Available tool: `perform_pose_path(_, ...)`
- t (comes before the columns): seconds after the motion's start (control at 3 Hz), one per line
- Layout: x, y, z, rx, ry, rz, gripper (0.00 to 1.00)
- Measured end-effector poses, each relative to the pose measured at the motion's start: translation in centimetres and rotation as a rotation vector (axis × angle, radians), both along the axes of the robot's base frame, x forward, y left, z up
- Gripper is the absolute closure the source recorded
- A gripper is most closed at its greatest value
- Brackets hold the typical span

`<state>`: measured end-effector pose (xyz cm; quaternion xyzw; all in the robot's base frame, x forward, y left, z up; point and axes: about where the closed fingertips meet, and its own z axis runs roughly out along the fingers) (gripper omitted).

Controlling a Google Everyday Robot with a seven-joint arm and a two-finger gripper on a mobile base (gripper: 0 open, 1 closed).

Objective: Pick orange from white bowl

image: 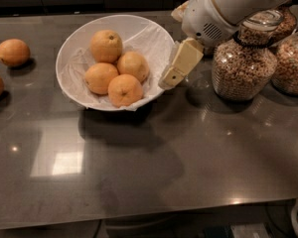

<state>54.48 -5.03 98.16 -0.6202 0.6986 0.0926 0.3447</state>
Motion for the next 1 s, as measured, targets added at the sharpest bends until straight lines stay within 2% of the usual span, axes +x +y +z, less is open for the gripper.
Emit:
perform_pose_path(0.33, 1.9, 2.7, 0.2, 0.063, 0.026, 0.0, 0.0)
perform_pose_path(0.67, 3.2, 5.7, 0.2, 0.108, 0.049, 0.032, 0.0)
perform_pose_path(1.0, 3.2, 5.7, 0.2, 0.108, 0.049, 0.032, 0.0)
